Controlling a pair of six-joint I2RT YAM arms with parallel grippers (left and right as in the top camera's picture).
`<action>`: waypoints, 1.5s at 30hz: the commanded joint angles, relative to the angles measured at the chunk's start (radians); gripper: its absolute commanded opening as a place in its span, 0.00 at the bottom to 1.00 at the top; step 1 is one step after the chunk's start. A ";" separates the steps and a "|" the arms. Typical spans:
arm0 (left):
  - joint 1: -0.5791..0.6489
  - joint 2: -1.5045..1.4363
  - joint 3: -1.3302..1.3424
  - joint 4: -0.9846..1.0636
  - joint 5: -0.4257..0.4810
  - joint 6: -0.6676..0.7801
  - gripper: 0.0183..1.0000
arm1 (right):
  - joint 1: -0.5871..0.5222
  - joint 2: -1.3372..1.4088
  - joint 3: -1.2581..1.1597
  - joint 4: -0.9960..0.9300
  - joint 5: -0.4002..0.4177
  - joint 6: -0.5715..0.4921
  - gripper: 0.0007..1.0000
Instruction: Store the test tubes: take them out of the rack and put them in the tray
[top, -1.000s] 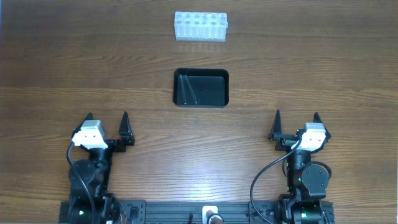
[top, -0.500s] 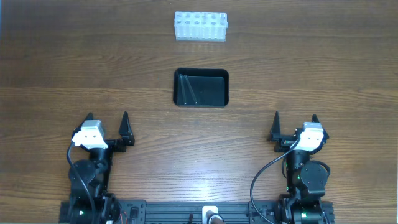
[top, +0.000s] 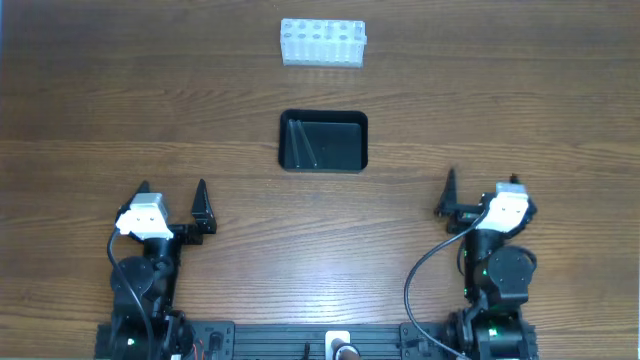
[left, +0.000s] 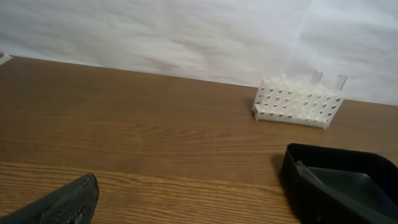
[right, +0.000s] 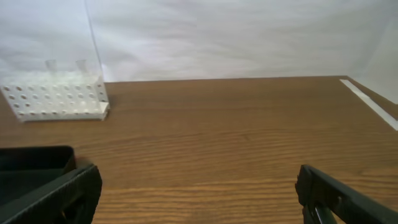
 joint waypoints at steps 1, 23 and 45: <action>0.006 -0.006 -0.004 0.000 0.009 0.018 1.00 | -0.007 0.261 0.127 0.145 0.028 0.028 0.99; 0.006 -0.006 -0.004 0.000 0.009 0.018 1.00 | 0.298 1.439 1.108 -0.101 -0.130 0.023 0.99; 0.006 -0.006 -0.004 0.000 0.009 0.018 1.00 | 0.433 2.007 1.786 -0.346 0.052 0.247 0.97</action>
